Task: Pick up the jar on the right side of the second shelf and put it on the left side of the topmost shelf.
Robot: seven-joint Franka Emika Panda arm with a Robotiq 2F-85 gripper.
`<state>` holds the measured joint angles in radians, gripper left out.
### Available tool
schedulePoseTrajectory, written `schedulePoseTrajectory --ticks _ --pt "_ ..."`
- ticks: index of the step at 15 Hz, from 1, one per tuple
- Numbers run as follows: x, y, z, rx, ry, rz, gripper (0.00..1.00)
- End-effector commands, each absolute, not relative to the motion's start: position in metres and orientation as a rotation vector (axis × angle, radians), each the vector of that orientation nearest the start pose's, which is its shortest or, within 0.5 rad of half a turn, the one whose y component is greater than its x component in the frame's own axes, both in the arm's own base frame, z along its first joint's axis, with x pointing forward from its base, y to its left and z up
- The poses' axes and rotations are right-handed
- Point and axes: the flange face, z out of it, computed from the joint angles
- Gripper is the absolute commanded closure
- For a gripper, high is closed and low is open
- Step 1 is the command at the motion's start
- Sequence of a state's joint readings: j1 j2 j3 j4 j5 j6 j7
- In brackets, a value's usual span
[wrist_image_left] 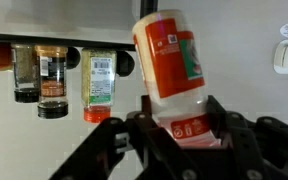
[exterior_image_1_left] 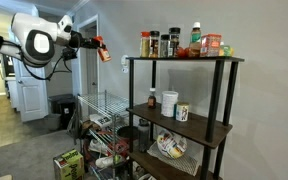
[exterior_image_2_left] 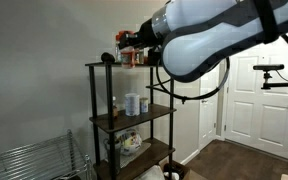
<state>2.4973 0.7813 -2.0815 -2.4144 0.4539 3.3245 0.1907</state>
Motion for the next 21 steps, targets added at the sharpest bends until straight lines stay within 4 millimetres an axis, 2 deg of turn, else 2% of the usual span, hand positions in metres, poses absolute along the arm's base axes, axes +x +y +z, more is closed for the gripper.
schedulePoseTrajectory --ticks 1,6,9,15,21 --pt "0.410 0.265 0.631 -2.354 -0.073 -2.060 0.70" --pt "0.439 0.279 0.670 -2.345 -0.009 -2.087 0.70" --pt "0.459 0.282 0.684 -2.333 0.061 -2.093 0.70" --pt "0.496 0.275 0.685 -2.356 0.206 -2.060 0.70" --pt "0.523 0.269 0.681 -2.390 0.331 -2.037 0.70"
